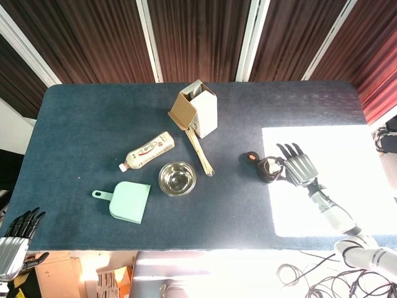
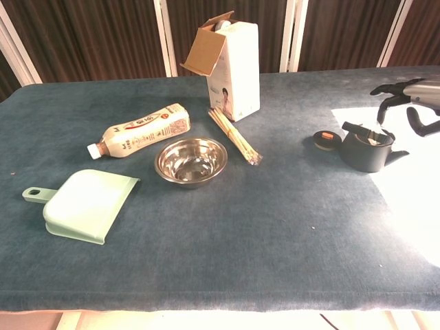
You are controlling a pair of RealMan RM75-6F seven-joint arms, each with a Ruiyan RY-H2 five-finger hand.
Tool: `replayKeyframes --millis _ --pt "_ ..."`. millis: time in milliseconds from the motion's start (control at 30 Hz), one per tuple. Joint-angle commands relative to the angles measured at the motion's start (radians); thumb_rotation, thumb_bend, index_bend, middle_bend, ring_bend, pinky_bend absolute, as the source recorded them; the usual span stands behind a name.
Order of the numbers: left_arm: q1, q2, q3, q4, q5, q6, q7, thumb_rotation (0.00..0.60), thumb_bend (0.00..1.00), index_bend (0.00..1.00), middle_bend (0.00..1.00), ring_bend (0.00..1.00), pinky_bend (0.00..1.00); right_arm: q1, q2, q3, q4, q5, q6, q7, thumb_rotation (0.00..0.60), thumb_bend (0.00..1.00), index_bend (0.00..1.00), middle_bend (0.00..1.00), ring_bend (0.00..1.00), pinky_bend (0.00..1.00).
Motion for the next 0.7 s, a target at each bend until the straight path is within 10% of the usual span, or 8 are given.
replayKeyframes --millis 33,700 --pt "0.0 0.0 0.001 0.001 0.0 -0.001 -0.001 0.6 0.0 0.0 0.01 0.0 0.13 0.005 -0.015 -0.002 0.013 0.006 -0.013 -0.002 0.6 0.96 0.34 0.0 0.0 0.0" --pt "0.007 0.0 -0.001 0.009 0.0 0.011 -0.011 0.6 0.0 0.0 0.01 0.0 0.13 0.023 -0.084 -0.021 0.085 0.025 -0.068 -0.018 0.6 0.97 0.39 0.0 0.0 0.0"
